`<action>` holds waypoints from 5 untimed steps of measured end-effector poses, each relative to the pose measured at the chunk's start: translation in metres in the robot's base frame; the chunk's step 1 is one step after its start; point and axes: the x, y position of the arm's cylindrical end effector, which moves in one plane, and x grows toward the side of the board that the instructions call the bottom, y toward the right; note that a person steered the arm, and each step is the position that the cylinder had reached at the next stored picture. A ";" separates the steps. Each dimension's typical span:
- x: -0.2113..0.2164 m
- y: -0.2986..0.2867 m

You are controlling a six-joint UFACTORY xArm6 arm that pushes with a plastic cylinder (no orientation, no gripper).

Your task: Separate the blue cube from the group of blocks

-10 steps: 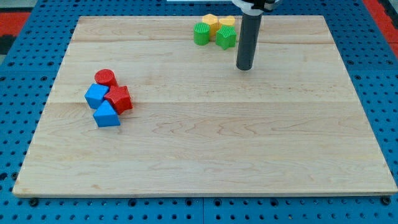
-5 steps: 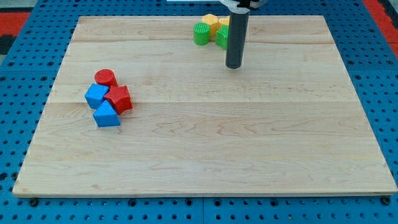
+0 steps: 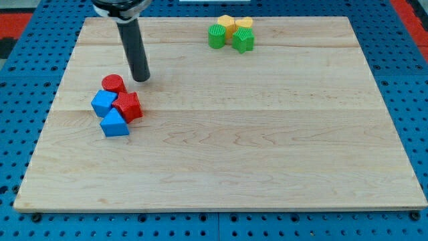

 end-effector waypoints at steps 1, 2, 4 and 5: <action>0.055 -0.050; 0.106 -0.066; 0.106 -0.036; 0.104 -0.032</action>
